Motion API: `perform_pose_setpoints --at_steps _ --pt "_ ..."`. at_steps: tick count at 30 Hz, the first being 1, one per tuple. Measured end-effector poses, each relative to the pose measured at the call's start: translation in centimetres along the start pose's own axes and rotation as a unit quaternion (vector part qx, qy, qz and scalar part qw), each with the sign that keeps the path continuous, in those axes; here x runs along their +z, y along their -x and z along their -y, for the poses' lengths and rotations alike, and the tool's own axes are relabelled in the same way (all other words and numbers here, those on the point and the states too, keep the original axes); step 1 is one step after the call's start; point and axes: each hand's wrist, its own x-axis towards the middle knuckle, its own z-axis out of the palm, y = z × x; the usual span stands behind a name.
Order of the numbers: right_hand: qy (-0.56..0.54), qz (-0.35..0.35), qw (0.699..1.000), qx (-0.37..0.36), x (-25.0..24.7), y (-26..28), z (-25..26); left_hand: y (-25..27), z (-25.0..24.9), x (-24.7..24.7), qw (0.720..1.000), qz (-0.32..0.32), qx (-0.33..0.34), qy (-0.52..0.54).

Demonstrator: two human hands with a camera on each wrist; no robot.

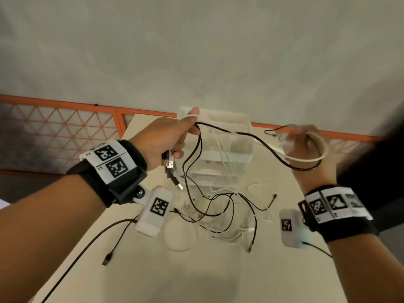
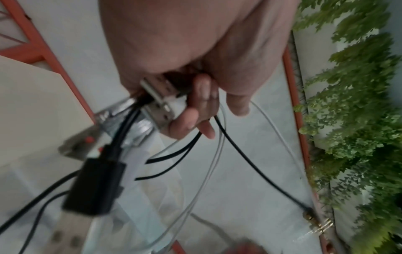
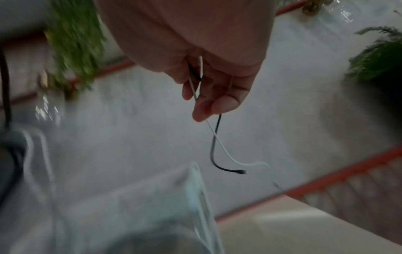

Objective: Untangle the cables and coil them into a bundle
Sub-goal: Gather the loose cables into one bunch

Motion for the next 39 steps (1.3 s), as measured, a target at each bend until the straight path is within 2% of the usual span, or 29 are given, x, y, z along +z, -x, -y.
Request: perform_pose_setpoints --at_steps 2,3,5,6,7,8,10,12,13,15,17,18,19,21,23,25,26,28,30,32,35,37,39 --pt "0.118 0.072 0.988 0.063 0.4 2.7 -3.6 0.2 -0.5 -0.4 0.999 0.016 0.03 -0.009" --pt "0.173 0.135 0.968 0.119 0.5 4.1 -5.0 0.3 -0.8 -0.6 0.999 0.024 0.038 -0.022" --pt "0.256 0.3 0.889 0.234 0.7 6.5 -6.4 0.5 -1.1 -0.8 0.998 0.036 0.034 -0.047" --pt "0.281 0.354 0.855 0.256 0.6 6.9 -6.3 0.6 -1.1 -0.8 0.997 0.035 0.027 -0.061" --pt "0.286 0.378 0.842 0.257 0.6 6.6 -5.4 0.6 -1.1 -0.7 0.997 0.027 0.018 -0.073" --pt "0.255 0.381 0.852 0.252 0.5 5.9 -4.2 0.6 -1.0 -0.5 0.997 0.019 0.006 -0.081" --pt "0.101 0.359 0.899 0.23 0.6 4.2 -0.5 0.7 -0.7 0.4 0.994 0.031 -0.008 -0.109" --pt "-0.026 0.355 0.92 0.163 1.2 2.9 4.6 1.2 -0.6 2.0 0.984 0.103 0.002 -0.148" --pt "-0.049 0.365 0.922 0.117 1.9 2.6 6.7 1.7 -0.8 2.9 0.977 0.14 0.021 -0.161" --pt "-0.079 0.355 0.93 0.058 3.9 3.3 8.4 2.5 -1.6 4.5 0.968 0.163 0.084 -0.168" --pt "-0.065 0.302 0.947 0.094 6.2 4.9 7.2 2.9 -2.4 4.9 0.967 0.154 0.149 -0.137" --pt "-0.021 0.293 0.946 0.135 7.2 5.9 5.5 3.1 -2.7 4.6 0.967 0.151 0.172 -0.107" --pt "0.045 0.309 0.934 0.175 8.0 7.1 3.2 3.3 -2.8 4.1 0.968 0.147 0.191 -0.074" --pt "0.167 0.347 0.891 0.242 8.4 9.4 -0.5 3.3 -2.4 2.7 0.969 0.121 0.216 -0.024" --pt "0.237 0.369 0.857 0.272 7.9 10.4 -2.7 3.3 -1.7 1.1 0.971 0.078 0.225 -0.021" --pt "0.248 0.343 0.862 0.278 7.3 9.0 -3.2 2.9 -0.5 -0.5 0.974 0.033 0.212 -0.071" --pt "0.222 0.304 0.883 0.281 6.9 7.7 -3.0 2.5 0.3 -1.2 0.975 0.01 0.192 -0.111" --pt "0.143 0.205 0.931 0.266 5.7 4.3 -1.3 1.5 2.3 -2.4 0.972 -0.034 0.132 -0.191" --pt "0.026 0.123 0.967 0.22 4.3 1.6 0.8 0.7 4.3 -3.0 0.971 -0.052 0.068 -0.224" --pt "-0.092 0.089 0.971 0.204 3.4 0.5 3.4 0.3 5.9 -2.7 0.973 -0.06 0.028 -0.222" --pt "-0.133 0.119 0.967 0.18 3.5 1.3 6.3 0.1 7.2 -1.0 0.981 -0.022 0.003 -0.192" --pt "-0.139 0.141 0.968 0.154 3.4 1.8 7.6 -0.2 7.9 1.0 0.986 0.042 -0.003 -0.159" --pt "-0.166 0.159 0.96 0.16 3.1 1.4 8.3 -0.7 8.8 3.1 0.984 0.109 0.001 -0.138"
